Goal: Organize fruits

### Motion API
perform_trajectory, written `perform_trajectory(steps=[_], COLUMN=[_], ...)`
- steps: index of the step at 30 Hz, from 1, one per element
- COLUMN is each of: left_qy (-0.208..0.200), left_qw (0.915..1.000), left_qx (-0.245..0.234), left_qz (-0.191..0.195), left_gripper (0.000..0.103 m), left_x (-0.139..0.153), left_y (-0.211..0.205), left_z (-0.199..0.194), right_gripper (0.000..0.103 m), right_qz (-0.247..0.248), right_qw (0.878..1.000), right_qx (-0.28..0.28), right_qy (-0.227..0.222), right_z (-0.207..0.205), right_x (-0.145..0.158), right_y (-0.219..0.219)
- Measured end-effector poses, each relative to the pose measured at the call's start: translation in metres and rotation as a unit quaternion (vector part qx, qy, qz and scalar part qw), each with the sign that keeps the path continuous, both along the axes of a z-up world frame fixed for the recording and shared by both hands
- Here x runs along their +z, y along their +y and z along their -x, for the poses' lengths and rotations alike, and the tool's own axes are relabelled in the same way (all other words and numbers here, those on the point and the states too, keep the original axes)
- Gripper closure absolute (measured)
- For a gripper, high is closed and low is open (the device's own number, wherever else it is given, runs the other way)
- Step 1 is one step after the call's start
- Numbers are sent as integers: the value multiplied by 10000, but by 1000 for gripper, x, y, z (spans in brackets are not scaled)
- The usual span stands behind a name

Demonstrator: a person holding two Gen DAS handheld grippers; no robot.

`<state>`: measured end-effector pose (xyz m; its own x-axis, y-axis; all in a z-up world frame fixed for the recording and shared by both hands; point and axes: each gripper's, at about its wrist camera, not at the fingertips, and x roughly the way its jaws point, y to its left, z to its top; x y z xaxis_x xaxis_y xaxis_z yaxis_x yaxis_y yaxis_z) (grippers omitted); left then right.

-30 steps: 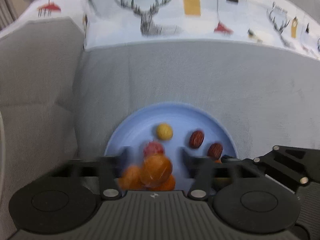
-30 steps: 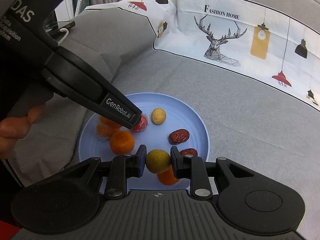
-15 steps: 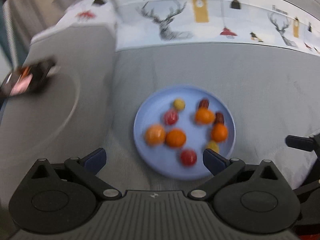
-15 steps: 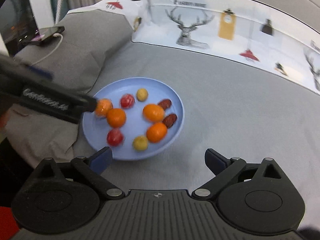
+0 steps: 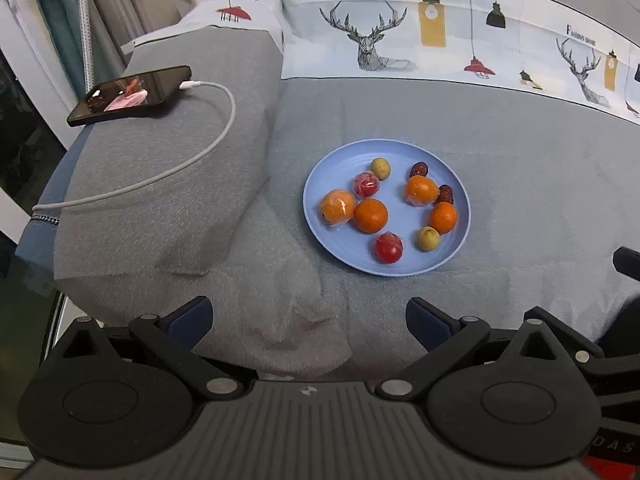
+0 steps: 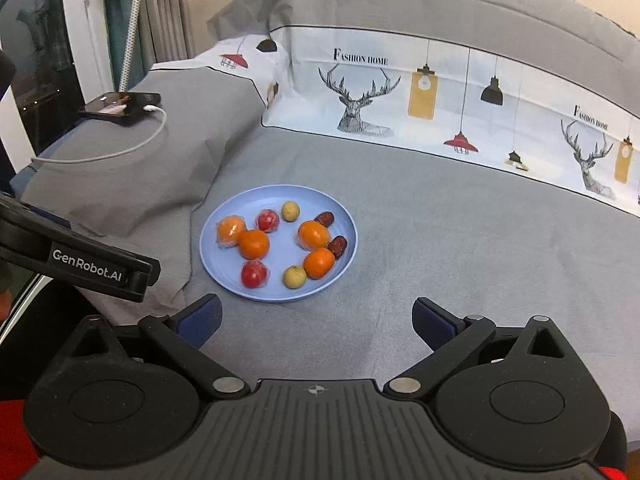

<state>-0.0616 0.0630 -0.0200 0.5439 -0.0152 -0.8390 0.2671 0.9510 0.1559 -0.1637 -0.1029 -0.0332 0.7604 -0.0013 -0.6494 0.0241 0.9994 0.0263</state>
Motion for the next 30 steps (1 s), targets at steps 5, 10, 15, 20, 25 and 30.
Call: perform_trajectory(steps=[5,10,15,20,25,30], left_qy=[-127,-169,-180,-171,-71,-125], left_qw=[9998,9997,9996,9997,9999,9999], left_qx=[-136,-199,-216,-161,-63,-64], left_qz=[4,40,36,41,51,9], left_gripper=[0,0,0,0,0,0], left_x=[7,10,10,10,8,8], left_y=[-5,-10,-9,-7,-3,-3], left_z=[12,17,17,16,13,14], right_gripper=[2,2,1,1,1,1], right_qz=[28,42,67,89,89,101], right_qw=[9999,9998,9997,9996,9996,9996], right_qx=[-58,-72,-79,-70,-83,-99], right_qy=[-146,-207,-236,-249,-238,-247], right_z=[9,14,15,15,15,16], right_x=[7,10,11,12,11,12], right_y=[-1,-2,0,2,2,3])
